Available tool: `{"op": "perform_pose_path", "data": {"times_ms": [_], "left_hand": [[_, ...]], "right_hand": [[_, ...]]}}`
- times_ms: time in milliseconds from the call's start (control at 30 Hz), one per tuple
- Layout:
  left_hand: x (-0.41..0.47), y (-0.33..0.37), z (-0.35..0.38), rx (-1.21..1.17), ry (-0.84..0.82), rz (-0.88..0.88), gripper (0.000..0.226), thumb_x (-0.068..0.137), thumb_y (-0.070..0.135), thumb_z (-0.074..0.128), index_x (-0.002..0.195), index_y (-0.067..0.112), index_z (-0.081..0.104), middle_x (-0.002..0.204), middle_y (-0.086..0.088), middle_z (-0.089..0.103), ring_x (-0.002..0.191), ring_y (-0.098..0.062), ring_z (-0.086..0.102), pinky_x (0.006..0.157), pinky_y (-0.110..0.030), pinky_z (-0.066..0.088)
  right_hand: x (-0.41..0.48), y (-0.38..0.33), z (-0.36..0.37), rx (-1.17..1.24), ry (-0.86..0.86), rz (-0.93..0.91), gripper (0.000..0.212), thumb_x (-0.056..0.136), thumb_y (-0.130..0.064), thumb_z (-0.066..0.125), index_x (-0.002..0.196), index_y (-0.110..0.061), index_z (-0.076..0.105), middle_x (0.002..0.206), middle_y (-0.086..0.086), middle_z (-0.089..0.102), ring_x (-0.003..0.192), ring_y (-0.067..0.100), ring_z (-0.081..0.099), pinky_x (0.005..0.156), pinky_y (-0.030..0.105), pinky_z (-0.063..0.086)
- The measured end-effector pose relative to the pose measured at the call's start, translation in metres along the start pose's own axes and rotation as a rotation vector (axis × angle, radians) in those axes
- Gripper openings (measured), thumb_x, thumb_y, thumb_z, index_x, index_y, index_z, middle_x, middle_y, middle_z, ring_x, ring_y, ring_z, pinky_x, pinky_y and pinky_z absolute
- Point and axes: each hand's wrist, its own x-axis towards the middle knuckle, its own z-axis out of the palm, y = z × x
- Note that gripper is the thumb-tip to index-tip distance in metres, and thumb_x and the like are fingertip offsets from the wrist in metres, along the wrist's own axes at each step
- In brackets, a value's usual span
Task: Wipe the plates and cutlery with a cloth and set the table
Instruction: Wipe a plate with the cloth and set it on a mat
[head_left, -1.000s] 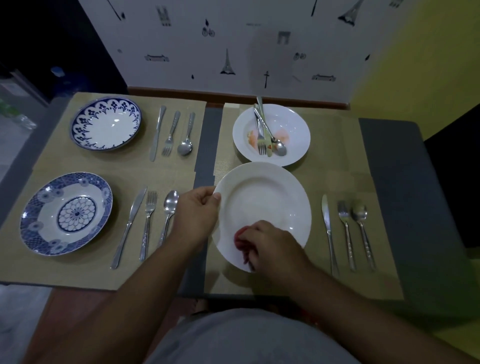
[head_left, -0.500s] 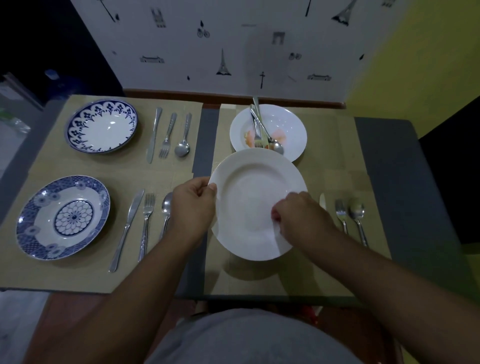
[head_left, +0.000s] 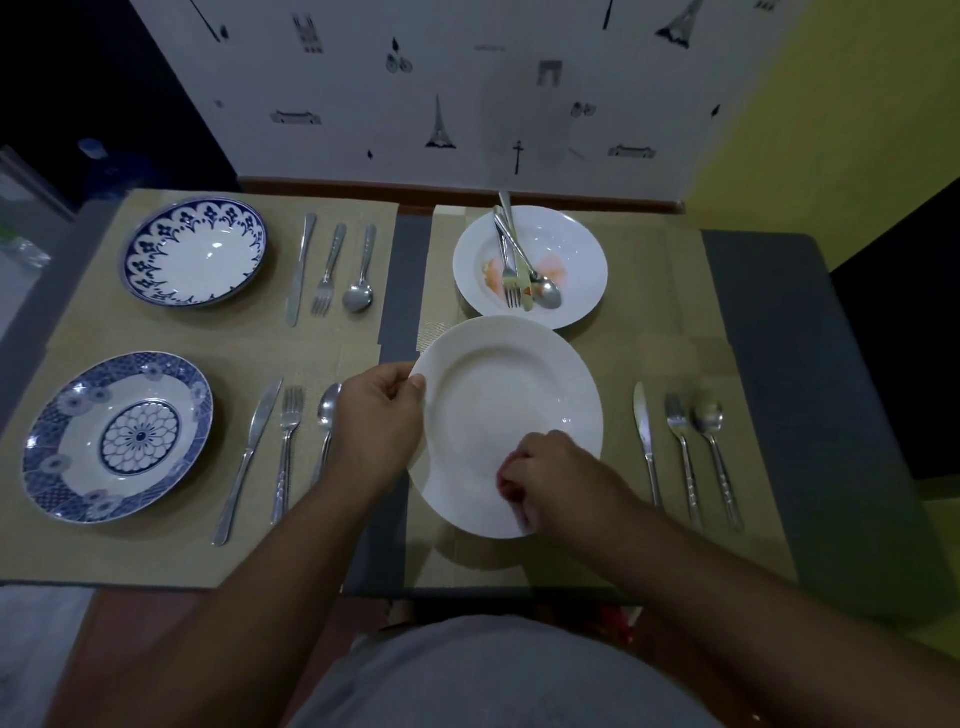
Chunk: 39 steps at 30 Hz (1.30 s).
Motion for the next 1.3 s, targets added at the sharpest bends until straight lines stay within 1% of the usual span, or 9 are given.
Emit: {"op": "perform_pose_path", "data": {"times_ms": [167, 333, 400, 500, 600, 767, 900, 1033, 1300], "left_hand": [[-0.002, -0.001, -0.001, 0.016, 0.001, -0.034, 0.022, 0.101, 0.022, 0.053, 0.113, 0.019, 0.072, 0.091, 0.013, 0.068, 0.086, -0.006, 0.064, 0.068, -0.028, 0.054], [-0.001, -0.001, -0.004, -0.039, 0.020, -0.055, 0.022, 0.102, 0.018, 0.053, 0.112, 0.015, 0.072, 0.093, 0.006, 0.070, 0.085, -0.008, 0.065, 0.067, -0.026, 0.051], [-0.002, -0.001, 0.000, -0.074, 0.027, -0.076, 0.021, 0.101, 0.018, 0.054, 0.109, 0.017, 0.073, 0.090, 0.008, 0.071, 0.082, -0.007, 0.066, 0.068, -0.027, 0.054], [-0.008, 0.000, 0.006, -0.089, -0.007, -0.074, 0.021, 0.100, 0.016, 0.055, 0.108, 0.017, 0.074, 0.086, 0.010, 0.073, 0.077, -0.005, 0.068, 0.069, -0.029, 0.058], [-0.013, -0.001, 0.009, -0.086, -0.089, -0.049, 0.022, 0.101, 0.015, 0.054, 0.110, 0.015, 0.074, 0.090, 0.007, 0.074, 0.075, 0.002, 0.069, 0.069, -0.022, 0.058], [-0.009, -0.001, 0.005, -0.182, -0.039, -0.132, 0.023, 0.101, 0.015, 0.054, 0.114, 0.013, 0.073, 0.091, 0.004, 0.074, 0.076, -0.006, 0.068, 0.067, -0.026, 0.055], [-0.005, -0.003, 0.007, -0.212, 0.023, -0.148, 0.022, 0.100, 0.013, 0.054, 0.110, 0.012, 0.074, 0.086, 0.007, 0.073, 0.069, -0.002, 0.066, 0.062, -0.023, 0.051], [-0.010, -0.010, 0.012, -0.151, 0.006, -0.142, 0.021, 0.101, 0.017, 0.053, 0.109, 0.019, 0.072, 0.087, 0.011, 0.070, 0.078, -0.005, 0.064, 0.065, -0.025, 0.050], [-0.007, -0.029, 0.021, -0.131, 0.035, -0.247, 0.020, 0.102, 0.017, 0.052, 0.110, 0.016, 0.071, 0.090, 0.010, 0.067, 0.083, -0.009, 0.062, 0.066, -0.024, 0.048]], "right_hand": [[0.004, -0.021, -0.003, 0.249, 0.080, -0.134, 0.028, 0.087, -0.016, 0.070, 0.115, -0.023, 0.073, 0.120, -0.003, 0.068, 0.106, 0.014, 0.060, 0.100, 0.025, 0.043], [-0.004, -0.003, -0.004, 0.120, 0.106, -0.044, 0.027, 0.084, -0.020, 0.071, 0.111, -0.025, 0.074, 0.115, -0.003, 0.067, 0.101, 0.019, 0.059, 0.089, 0.038, 0.055], [-0.008, -0.002, -0.004, 0.131, 0.094, -0.020, 0.027, 0.087, -0.020, 0.069, 0.114, -0.025, 0.073, 0.117, -0.003, 0.067, 0.103, 0.018, 0.059, 0.094, 0.037, 0.053], [-0.003, -0.013, -0.008, 0.259, 0.114, -0.160, 0.028, 0.091, -0.018, 0.067, 0.118, -0.023, 0.072, 0.123, -0.003, 0.068, 0.109, 0.015, 0.062, 0.105, 0.026, 0.042], [0.022, -0.015, -0.013, 0.237, 0.240, -0.265, 0.026, 0.090, -0.015, 0.065, 0.115, -0.018, 0.073, 0.119, 0.002, 0.070, 0.103, 0.019, 0.064, 0.100, 0.030, 0.047], [0.045, 0.025, -0.039, 0.171, 0.420, -0.027, 0.028, 0.085, -0.007, 0.062, 0.108, -0.016, 0.076, 0.111, 0.002, 0.070, 0.091, 0.022, 0.064, 0.082, 0.039, 0.055], [0.013, 0.032, -0.032, -0.016, 0.244, 0.099, 0.027, 0.082, -0.013, 0.064, 0.103, -0.024, 0.075, 0.107, 0.000, 0.067, 0.089, 0.024, 0.059, 0.076, 0.042, 0.055], [-0.019, 0.010, -0.028, 0.247, 0.024, 0.139, 0.027, 0.088, -0.013, 0.067, 0.113, -0.022, 0.074, 0.110, -0.004, 0.069, 0.086, 0.008, 0.064, 0.091, 0.023, 0.052], [-0.045, 0.036, -0.032, 0.377, 0.410, 0.251, 0.039, 0.079, -0.005, 0.075, 0.114, -0.023, 0.073, 0.115, -0.007, 0.066, 0.101, 0.005, 0.058, 0.092, 0.015, 0.047]]}}
